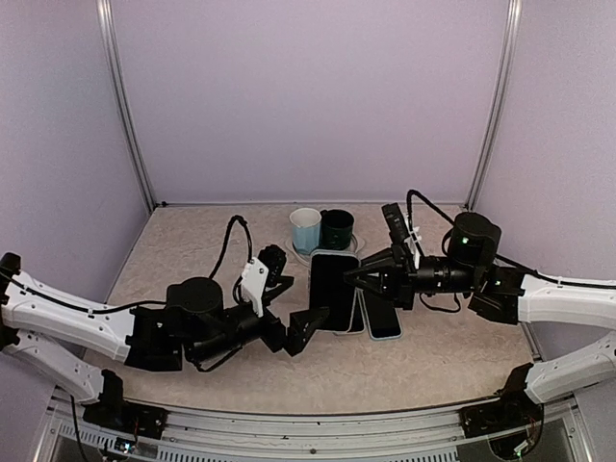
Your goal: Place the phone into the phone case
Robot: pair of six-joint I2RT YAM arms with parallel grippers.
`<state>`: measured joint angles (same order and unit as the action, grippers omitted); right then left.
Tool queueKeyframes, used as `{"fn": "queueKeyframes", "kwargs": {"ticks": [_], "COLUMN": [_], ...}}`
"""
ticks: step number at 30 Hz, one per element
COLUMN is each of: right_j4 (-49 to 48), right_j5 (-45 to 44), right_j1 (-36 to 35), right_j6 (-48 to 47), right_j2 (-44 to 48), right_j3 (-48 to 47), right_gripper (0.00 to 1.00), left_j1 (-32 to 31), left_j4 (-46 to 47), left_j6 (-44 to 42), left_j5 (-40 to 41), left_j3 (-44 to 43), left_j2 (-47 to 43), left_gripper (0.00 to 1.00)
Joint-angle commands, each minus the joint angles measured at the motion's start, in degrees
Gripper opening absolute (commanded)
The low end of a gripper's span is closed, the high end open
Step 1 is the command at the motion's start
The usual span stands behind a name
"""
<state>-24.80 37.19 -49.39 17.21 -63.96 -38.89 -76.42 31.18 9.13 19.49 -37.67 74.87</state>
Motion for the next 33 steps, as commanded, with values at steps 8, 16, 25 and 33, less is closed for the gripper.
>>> {"fn": "queueKeyframes", "kwargs": {"ticks": [8,16,25,33], "right_j4": [1.1,-2.3,-0.7,8.9], "right_j5": [2.4,3.6,-2.4,-9.1], "right_j1": [6.3,6.2,6.2,6.6], "right_j6": [15.1,23.8,26.3,20.1], "right_j2": [-27.7,-43.0,-49.8,-50.4], "right_j3": [-12.0,-18.9,-21.0,-23.7], "right_gripper": [0.0,0.0,0.01,0.32], "left_j1": [16.8,21.5,22.5,22.6], "left_j4": [-43.5,-39.7,-41.4,-40.7], "left_j6": [21.9,22.3,24.2,25.2], "left_j5": [22.6,18.6,17.5,16.5], "left_j3": [-19.9,-15.0,-13.3,-12.3], "left_j2": [12.5,9.1,9.6,9.4], "left_gripper": [0.99,0.99,0.99,0.99]}}
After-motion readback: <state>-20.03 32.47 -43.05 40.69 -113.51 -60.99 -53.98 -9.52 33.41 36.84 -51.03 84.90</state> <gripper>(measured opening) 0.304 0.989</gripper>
